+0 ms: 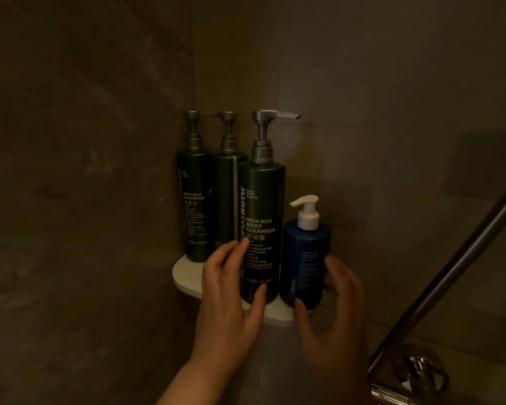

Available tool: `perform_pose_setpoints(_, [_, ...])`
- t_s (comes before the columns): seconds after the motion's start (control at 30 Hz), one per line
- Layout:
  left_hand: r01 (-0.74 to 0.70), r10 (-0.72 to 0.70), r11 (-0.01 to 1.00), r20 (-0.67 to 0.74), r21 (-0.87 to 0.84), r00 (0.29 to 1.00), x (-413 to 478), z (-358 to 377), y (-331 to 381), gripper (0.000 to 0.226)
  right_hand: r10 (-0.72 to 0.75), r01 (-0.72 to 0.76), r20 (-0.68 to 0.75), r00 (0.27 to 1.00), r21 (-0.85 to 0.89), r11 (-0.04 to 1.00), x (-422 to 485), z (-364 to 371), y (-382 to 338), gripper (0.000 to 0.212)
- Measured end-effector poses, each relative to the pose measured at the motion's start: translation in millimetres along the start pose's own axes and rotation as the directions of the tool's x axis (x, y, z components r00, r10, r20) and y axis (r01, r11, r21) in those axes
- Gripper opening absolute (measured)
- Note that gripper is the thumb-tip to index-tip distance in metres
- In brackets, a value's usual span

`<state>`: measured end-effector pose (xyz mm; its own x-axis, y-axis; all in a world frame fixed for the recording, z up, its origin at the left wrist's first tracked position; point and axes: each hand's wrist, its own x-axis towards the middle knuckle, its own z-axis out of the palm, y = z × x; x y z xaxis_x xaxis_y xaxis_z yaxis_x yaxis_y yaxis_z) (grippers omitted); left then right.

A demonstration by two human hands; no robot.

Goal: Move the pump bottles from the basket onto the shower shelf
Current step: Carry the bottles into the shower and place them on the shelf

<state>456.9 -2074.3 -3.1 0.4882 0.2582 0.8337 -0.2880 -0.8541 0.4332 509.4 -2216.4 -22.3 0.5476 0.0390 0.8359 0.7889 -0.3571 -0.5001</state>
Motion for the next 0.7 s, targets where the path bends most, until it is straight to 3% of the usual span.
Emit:
perform_pose_setpoints(0.1, [-0.024, 0.023, 0.998, 0.007, 0.061, 1.0, -4, 1, 1, 0.08, -0.112, 0.107, -0.082, 0.99, -0.07, 0.992, -3, -1, 2, 0.062])
perform_pose_setpoints(0.2, [-0.018, 0.018, 0.997, 0.013, 0.07, 1.0, -2, 2, 2, 0.075, -0.118, 0.112, -0.073, 0.99, -0.076, 0.991, -3, 1, 2, 0.041])
perform_pose_setpoints(0.7, [0.051, -0.055, 0.998, 0.151, 0.03, 0.987, 10, 13, 5, 0.065, 0.05, -0.054, 0.112, 0.992, 0.031, 0.998, 20, 6, 6, 0.033])
